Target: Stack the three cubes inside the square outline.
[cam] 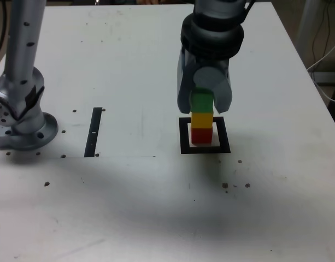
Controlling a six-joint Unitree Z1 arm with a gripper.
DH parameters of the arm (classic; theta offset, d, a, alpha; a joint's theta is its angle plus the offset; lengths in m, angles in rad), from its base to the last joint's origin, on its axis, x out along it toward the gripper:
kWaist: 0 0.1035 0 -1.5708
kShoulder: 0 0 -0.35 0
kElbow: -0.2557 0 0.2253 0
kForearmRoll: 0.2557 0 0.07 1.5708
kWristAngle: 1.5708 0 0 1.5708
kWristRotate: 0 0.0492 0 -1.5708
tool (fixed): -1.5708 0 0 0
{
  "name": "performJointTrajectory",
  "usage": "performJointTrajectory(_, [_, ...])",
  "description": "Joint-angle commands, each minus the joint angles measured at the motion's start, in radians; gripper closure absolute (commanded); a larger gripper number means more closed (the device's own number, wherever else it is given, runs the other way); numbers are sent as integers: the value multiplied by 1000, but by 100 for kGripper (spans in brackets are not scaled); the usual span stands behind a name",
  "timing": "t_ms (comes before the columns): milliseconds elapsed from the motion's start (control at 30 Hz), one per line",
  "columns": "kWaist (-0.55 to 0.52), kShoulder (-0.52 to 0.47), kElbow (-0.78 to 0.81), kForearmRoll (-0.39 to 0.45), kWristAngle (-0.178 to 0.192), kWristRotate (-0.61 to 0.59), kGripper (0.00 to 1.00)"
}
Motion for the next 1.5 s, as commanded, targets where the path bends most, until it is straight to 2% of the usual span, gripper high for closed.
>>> performJointTrajectory(0, [4,7,2,-1,-2,5,78])
performJointTrajectory(233, [18,13,6,-1,1,25,73])
performJointTrajectory(367, [22,14,13,-1,-4,30,63])
performJointTrajectory(467, [25,15,22,-1,-17,34,47])
performJointTrajectory(633, [28,18,26,-1,-33,43,13])
performJointTrajectory(733, [29,19,26,-2,-33,47,3])
performJointTrajectory(1233, [30,13,5,-1,-3,54,1])
performJointTrajectory(1467, [30,-20,13,30,1,55,1])
